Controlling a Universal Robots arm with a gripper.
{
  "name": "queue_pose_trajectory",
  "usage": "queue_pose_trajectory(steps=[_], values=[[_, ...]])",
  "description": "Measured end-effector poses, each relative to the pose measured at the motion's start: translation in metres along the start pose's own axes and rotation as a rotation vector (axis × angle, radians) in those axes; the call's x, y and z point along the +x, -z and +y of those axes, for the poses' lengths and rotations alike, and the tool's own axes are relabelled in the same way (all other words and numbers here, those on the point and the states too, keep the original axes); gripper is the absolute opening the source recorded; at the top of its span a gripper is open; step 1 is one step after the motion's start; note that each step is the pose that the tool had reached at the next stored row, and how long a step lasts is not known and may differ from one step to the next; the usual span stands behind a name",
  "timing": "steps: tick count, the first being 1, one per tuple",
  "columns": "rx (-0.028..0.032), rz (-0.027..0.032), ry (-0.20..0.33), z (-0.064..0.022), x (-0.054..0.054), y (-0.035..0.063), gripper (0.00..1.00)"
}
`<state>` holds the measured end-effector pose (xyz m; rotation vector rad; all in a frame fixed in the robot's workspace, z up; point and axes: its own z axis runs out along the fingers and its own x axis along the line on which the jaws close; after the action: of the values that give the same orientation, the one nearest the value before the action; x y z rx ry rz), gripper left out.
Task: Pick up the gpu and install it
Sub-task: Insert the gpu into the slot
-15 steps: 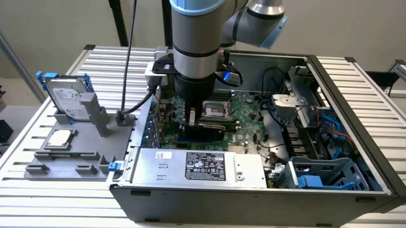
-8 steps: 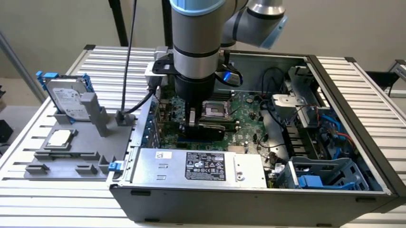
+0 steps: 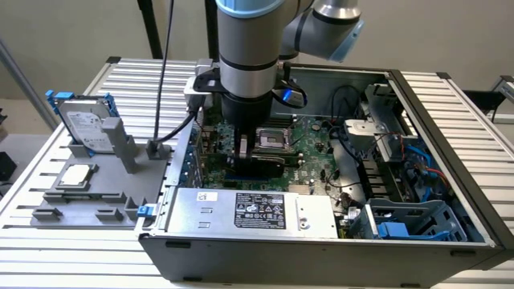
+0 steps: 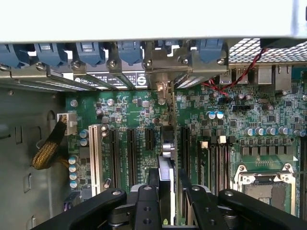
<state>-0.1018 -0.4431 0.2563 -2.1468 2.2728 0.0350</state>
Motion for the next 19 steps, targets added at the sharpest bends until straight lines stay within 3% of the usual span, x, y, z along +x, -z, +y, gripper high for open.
queue_pose_trajectory(steps=[9,19], values=[[-0.001,0.0017,0.0,0.0001,-0.0013,-0.0001,0.27],[-0.002,0.0101,-0.003,0.0001,-0.0013,-0.0001,0.27]])
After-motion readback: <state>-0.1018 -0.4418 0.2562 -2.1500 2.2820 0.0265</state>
